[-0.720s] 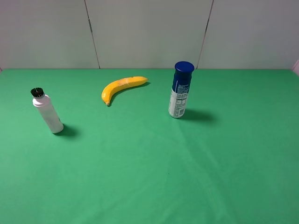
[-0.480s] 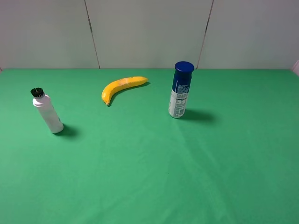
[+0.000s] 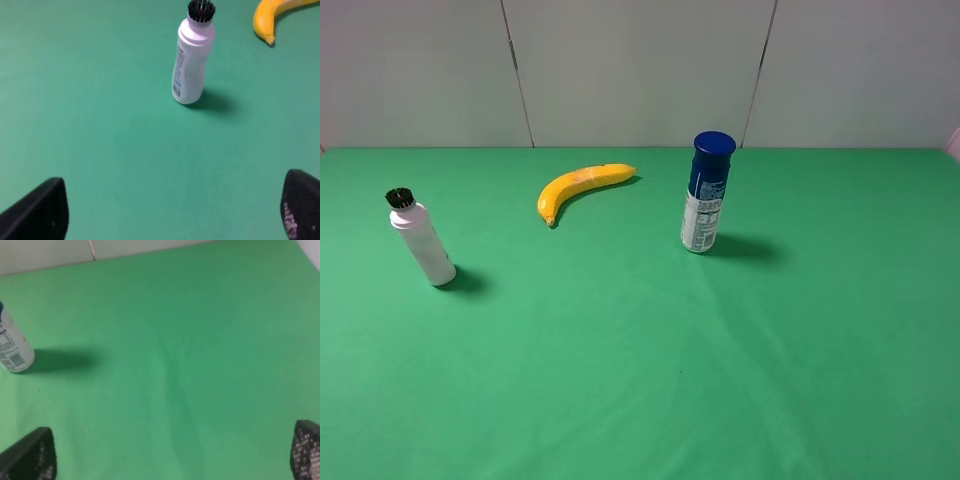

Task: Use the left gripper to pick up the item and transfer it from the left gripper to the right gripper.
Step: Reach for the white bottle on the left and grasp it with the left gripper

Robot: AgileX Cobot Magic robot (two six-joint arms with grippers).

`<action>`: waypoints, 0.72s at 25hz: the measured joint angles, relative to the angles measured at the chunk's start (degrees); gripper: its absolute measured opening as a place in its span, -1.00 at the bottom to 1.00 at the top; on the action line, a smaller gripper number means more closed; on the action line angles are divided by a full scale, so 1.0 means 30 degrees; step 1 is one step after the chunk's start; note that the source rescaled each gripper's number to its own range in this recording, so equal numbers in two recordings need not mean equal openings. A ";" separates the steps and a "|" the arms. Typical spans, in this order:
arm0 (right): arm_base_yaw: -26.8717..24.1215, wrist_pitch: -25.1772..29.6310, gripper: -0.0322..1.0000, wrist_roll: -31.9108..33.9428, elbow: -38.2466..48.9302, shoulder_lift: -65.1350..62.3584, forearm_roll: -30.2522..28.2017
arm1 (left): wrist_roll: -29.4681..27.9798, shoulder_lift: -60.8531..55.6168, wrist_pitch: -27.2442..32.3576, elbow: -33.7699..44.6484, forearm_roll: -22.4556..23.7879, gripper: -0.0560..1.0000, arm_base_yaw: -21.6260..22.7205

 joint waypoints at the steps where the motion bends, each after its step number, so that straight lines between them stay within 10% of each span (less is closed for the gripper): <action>1: 0.0000 0.0000 1.00 0.0000 0.0000 0.0000 0.0000 | 0.0000 0.0000 0.0000 0.0000 0.0000 0.48 0.0000; 18: 0.0000 0.0000 1.00 0.0000 0.0000 0.0000 0.0000 | 0.0000 0.0000 0.0000 0.0000 0.0000 0.60 0.0000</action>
